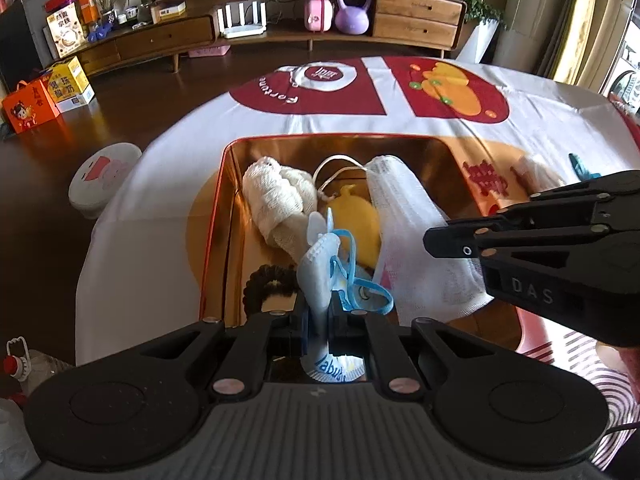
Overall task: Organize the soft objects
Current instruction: 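Carry mask with left tool while right tool carries mesh bag into red tin, then open both tools to release mask and mesh bag in the tin, withdraw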
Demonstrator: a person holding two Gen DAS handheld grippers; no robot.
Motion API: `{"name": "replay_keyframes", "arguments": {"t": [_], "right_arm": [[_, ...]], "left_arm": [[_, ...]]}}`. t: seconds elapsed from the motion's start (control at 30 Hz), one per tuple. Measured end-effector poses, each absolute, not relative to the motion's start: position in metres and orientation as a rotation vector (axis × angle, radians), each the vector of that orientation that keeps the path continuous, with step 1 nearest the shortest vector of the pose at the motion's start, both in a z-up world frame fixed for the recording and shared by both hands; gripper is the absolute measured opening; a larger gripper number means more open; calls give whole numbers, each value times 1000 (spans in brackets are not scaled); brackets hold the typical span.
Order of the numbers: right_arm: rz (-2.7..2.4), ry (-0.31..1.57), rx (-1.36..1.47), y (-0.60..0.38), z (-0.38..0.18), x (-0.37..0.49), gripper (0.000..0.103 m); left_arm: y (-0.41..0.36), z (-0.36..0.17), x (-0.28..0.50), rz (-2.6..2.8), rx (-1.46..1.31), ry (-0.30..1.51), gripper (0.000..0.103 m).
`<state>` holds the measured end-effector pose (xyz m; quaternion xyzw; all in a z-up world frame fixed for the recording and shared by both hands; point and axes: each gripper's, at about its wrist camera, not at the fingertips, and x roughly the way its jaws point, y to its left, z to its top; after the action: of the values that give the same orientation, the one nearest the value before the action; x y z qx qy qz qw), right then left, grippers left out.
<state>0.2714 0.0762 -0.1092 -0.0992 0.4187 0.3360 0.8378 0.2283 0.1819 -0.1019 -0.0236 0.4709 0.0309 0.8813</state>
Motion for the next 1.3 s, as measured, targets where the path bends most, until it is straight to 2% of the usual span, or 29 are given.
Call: {"name": "replay_keyframes", "arguments": {"t": [0.27, 0.47, 0.67, 0.73, 0.77, 0.83, 0.87, 0.9, 1.03, 1.1, 1.3], "right_arm": [[721, 882, -219, 76, -109, 268, 18], [720, 879, -221, 73, -107, 264, 26], [730, 877, -222, 69, -102, 261, 34], [735, 877, -221, 66, -101, 260, 37], [740, 876, -220, 65, -100, 258, 39], [743, 870, -218, 62, -98, 257, 43], [749, 867, -215, 60, -97, 256, 44], [749, 865, -213, 59, -95, 255, 45], [762, 852, -197, 53, -88, 251, 50], [770, 839, -188, 49, -83, 248, 57], [794, 803, -166, 38, -68, 237, 64]], "left_arm": [[187, -107, 231, 90, -47, 1002, 8], [188, -105, 230, 106, -48, 1012, 14], [188, -100, 226, 110, -42, 1007, 15], [188, -98, 225, 115, -39, 1006, 20], [188, -97, 225, 116, -37, 1003, 28], [188, -95, 224, 109, -40, 996, 52], [188, -93, 223, 105, -41, 989, 73], [187, -91, 222, 103, -40, 976, 78], [184, -85, 218, 100, -41, 960, 78], [182, -83, 217, 103, -32, 954, 78], [176, -72, 208, 110, -25, 930, 78]]}}
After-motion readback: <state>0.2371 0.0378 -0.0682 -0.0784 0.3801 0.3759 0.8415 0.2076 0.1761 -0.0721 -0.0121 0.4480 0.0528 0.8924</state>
